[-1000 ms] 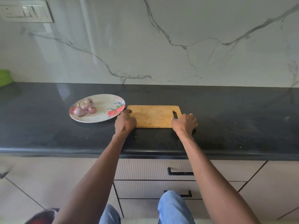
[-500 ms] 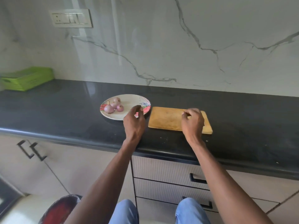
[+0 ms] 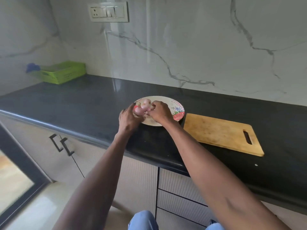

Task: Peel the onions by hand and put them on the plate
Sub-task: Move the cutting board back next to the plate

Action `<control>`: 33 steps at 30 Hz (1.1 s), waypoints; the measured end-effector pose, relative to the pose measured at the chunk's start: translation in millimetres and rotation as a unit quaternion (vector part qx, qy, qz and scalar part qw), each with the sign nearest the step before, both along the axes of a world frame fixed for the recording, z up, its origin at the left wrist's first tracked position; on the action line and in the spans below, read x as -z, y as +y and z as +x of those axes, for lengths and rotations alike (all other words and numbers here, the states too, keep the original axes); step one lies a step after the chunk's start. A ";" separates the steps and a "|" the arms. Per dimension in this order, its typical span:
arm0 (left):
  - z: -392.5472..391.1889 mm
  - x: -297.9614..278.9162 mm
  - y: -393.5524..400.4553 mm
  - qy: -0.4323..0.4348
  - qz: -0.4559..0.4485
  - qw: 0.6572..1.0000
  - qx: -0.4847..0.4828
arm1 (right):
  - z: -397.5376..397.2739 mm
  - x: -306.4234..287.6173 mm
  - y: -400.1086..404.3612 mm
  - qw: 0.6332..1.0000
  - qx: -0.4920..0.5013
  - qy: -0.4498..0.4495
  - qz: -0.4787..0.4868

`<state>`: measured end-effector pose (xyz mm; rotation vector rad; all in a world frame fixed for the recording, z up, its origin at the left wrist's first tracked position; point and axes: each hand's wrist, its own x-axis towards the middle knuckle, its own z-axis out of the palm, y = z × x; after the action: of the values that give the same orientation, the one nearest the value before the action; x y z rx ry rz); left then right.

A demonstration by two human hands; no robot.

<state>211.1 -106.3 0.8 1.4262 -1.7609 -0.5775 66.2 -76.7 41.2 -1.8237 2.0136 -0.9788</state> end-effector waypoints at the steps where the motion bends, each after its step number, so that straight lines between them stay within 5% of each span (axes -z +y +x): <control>1: -1.5 0.7 -1.0 -0.014 0.002 1.000 0.003 | 2.5 1.7 -4.5 1.000 0.001 0.011 0.007; 9: -4.3 -0.5 -3.2 -0.024 -0.031 0.999 -0.029 | 10.6 15.9 -16.5 0.999 0.046 0.021 -0.006; 15: -6.8 -9.3 22.3 0.050 -0.080 0.994 -0.055 | -2.8 16.5 15.8 0.988 0.049 -0.090 -0.118; 23: -108.7 -12.8 95.4 0.183 -0.077 0.968 0.154 | -120.1 16.1 122.9 0.960 0.154 -0.125 -0.199; 28: -184.8 -23.7 107.5 0.106 -0.064 0.962 0.243 | -194.9 17.2 159.3 0.951 0.234 -0.123 -0.162; 33: -210.2 -21.7 98.5 0.028 -0.010 0.974 0.226 | -212.4 19.8 145.9 0.963 0.240 -0.090 -0.088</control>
<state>0.9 -7.7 22.4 0.9810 -2.0494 -0.8239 -146.2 69.2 21.4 -1.2757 2.3631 -1.4360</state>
